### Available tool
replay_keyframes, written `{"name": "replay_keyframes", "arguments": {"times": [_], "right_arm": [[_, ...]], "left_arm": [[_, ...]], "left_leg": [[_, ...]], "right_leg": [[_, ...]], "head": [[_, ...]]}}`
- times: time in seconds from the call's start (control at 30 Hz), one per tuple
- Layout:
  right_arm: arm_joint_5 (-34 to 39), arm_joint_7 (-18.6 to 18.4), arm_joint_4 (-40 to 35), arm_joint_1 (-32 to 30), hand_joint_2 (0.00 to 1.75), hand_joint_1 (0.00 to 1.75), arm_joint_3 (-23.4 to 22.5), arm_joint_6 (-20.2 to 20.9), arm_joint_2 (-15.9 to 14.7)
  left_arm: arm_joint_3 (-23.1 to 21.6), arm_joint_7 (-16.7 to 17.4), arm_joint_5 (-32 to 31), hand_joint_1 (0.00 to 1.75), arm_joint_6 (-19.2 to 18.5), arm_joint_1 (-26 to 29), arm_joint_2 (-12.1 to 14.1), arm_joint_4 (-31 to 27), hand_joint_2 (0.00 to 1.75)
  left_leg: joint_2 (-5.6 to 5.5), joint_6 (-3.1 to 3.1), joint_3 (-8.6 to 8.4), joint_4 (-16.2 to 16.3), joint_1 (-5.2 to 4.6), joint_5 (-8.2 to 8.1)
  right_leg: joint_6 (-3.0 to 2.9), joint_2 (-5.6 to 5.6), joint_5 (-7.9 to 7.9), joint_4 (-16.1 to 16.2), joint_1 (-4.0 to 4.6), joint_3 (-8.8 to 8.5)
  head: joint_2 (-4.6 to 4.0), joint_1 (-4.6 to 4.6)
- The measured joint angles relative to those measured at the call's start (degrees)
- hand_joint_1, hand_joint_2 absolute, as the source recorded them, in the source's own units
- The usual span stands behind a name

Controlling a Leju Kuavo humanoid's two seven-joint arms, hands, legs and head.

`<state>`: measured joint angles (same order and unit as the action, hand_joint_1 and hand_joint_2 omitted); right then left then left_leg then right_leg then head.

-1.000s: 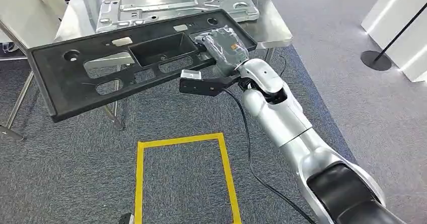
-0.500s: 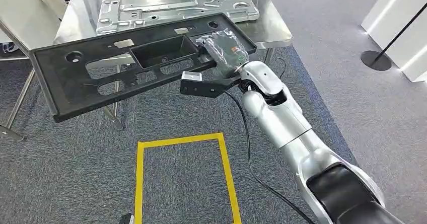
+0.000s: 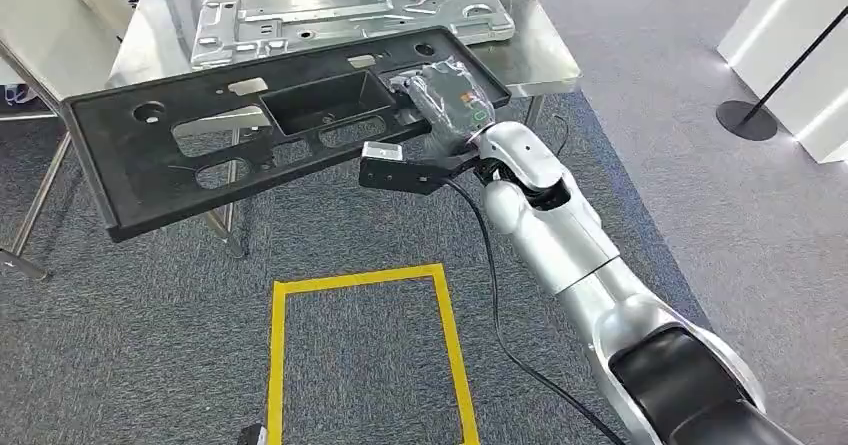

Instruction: Take the parts from the cabinet and place them on the table.

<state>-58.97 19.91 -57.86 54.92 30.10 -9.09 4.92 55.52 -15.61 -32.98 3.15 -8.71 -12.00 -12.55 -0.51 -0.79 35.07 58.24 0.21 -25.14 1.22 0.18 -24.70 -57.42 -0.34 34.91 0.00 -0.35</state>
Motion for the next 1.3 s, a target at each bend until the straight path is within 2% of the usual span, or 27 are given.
{"name": "replay_keyframes", "arguments": {"times": [0.33,0.6,0.67,0.9,1.0,1.3], "right_arm": [[0.0,0.0,0.9,0.1,1.75,1.75,0.0,0.1,0.1],[-0.2,-0.8,0.9,0.9,1.75,1.75,0.7,0.8,2.5],[-0.1,-1.0,0.9,1.1,1.75,1.75,0.7,0.9,2.7],[0.4,-1.1,1.3,2.1,1.75,1.75,0.7,1.0,3.1],[0.5,-0.7,1.7,2.2,1.75,1.75,0.7,0.9,3.0],[1.3,0.1,2.1,2.1,1.75,1.75,-0.5,-0.7,0.7]], "left_arm": [[0.0,0.0,0.0,0.00,0.0,0.2,0.0,0.0,1.75],[0.0,0.0,0.0,0.00,0.5,1.2,0.8,0.0,1.75],[0.0,0.8,0.0,0.00,1.1,1.6,1.0,0.0,1.75],[0.2,0.7,0.6,0.00,1.1,2.6,1.5,0.0,1.75],[0.2,-0.4,0.4,0.00,0.3,2.5,1.5,0.0,1.75],[0.0,0.3,0.0,0.00,1.7,2.2,1.0,0.0,1.75]], "left_leg": [[0.00,0.00,0.02,0.0,0.00,0.00],[0.00,0.00,0.02,0.0,0.01,0.00],[0.00,0.00,0.02,0.0,0.01,0.00],[-0.01,0.00,0.03,0.0,0.00,0.00],[-0.01,0.00,0.01,0.0,0.00,0.00],[0.03,0.00,0.01,0.0,0.00,0.00]], "right_leg": [[0.00,0.00,0.00,0.0,0.00,-0.01],[-0.01,0.00,-0.01,0.0,0.02,0.01],[-0.01,0.00,-0.01,0.0,0.01,0.01],[0.00,0.00,0.00,0.0,-0.01,0.00],[0.00,-0.01,0.00,0.0,0.00,0.01],[0.00,0.04,0.00,0.0,0.00,0.02]], "head": [[0.00,0.00],[0.00,0.00],[0.00,0.00],[0.00,0.00],[0.00,0.00],[0.00,0.00]]}}
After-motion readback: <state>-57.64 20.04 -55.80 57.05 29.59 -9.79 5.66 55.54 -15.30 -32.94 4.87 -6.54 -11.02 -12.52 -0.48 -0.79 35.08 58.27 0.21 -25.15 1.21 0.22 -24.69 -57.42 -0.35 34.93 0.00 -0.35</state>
